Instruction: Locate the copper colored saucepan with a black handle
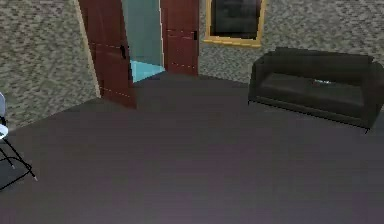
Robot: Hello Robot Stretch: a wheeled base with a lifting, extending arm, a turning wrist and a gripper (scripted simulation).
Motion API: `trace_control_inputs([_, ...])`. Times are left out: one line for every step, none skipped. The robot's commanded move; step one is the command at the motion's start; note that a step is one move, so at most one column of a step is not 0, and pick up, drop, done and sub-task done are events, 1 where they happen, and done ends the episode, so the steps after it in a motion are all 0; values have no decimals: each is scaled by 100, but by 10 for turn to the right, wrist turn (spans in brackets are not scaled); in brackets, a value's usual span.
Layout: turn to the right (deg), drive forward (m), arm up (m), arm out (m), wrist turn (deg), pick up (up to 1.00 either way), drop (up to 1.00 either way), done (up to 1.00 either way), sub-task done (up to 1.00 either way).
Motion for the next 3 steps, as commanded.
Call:
trace_control_inputs([-420, 0, 0, 0, 0, 0, 0, 0, 0])
trace_control_inputs([0, 25, 0, 0, 0, 0, 0, 0, 0])
trace_control_inputs([-450, 0, 0, 0, 0, 0, 0, 0, 0])
